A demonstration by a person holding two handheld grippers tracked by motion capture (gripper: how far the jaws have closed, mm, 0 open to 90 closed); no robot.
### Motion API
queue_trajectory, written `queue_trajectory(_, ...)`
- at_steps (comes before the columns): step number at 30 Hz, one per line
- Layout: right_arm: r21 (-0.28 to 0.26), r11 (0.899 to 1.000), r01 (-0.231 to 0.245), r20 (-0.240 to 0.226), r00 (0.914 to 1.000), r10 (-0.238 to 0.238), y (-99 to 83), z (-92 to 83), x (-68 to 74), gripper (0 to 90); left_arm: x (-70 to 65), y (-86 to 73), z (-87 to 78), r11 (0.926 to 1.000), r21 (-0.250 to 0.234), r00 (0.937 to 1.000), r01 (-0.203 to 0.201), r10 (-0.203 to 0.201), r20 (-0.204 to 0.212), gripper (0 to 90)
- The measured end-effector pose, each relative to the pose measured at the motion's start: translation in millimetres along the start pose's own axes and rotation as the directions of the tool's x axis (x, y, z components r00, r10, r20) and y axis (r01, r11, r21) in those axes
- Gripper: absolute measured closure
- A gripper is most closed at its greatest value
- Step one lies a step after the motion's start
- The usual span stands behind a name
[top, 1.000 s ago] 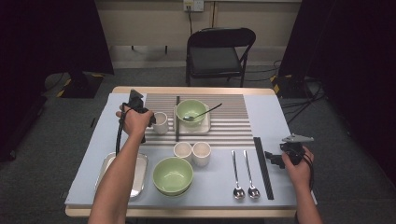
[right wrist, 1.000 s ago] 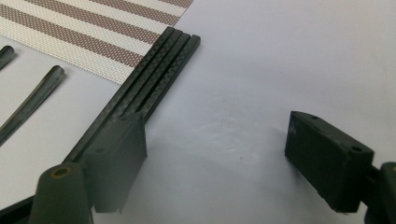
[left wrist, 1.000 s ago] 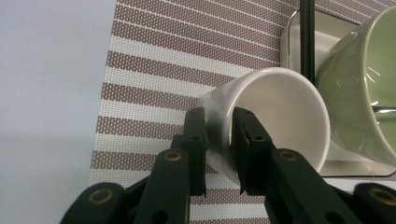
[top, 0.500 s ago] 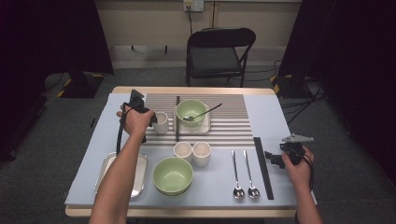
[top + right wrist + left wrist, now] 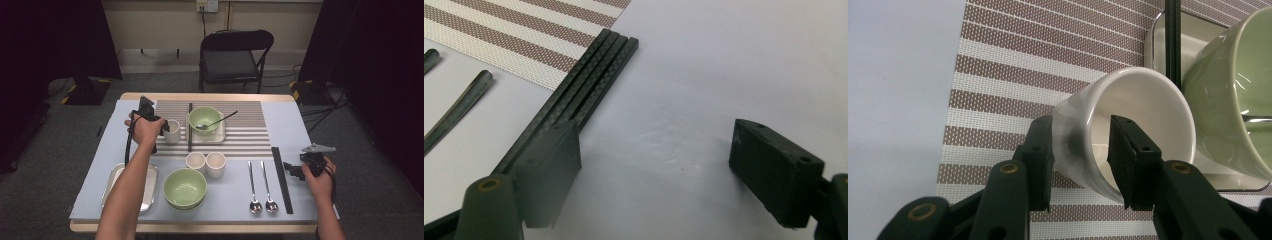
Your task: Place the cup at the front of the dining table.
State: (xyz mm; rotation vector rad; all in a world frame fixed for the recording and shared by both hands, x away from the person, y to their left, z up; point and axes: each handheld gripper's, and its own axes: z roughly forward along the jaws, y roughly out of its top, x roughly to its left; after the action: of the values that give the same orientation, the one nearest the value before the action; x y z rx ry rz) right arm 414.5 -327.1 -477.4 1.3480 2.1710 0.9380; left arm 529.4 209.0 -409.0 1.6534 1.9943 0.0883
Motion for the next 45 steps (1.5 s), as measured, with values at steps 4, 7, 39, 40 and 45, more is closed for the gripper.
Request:
queue_trajectory(4,0.0,1.0,-0.001,0.0,1.0,0.001,0.0,0.0,0.1,19.6,0.2,-0.3,1.0,1.0,0.004,1.0,0.002,-0.002,0.007,59.7)
queue_trajectory(7,0.0,1.0,-0.002,0.0,1.0,0.002,0.0,0.0,0.0,19.7,-0.1,-0.4,1.0,1.0,0.009,0.9999,-0.002,0.002,0.015,57.0)
queue_trajectory(39,0.0,1.0,0.0,0.0,1.0,0.0,0.0,0.1,0.1,19.7,4.7,-1.4,-9.7,0.9967,-0.071,0.9982,-0.039,0.042,0.042,33.5)
queue_trajectory(40,0.0,1.0,-0.001,0.0,1.0,0.001,0.0,0.1,0.1,19.7,4.9,-1.4,-10.3,0.9966,-0.071,0.9976,-0.042,0.045,0.052,33.2)
queue_trajectory(45,-0.001,1.0,0.002,0.001,1.0,-0.002,0.0,0.1,0.0,19.7,6.6,-2.2,-15.1,0.996,-0.074,0.9971,-0.051,0.055,0.052,32.7)
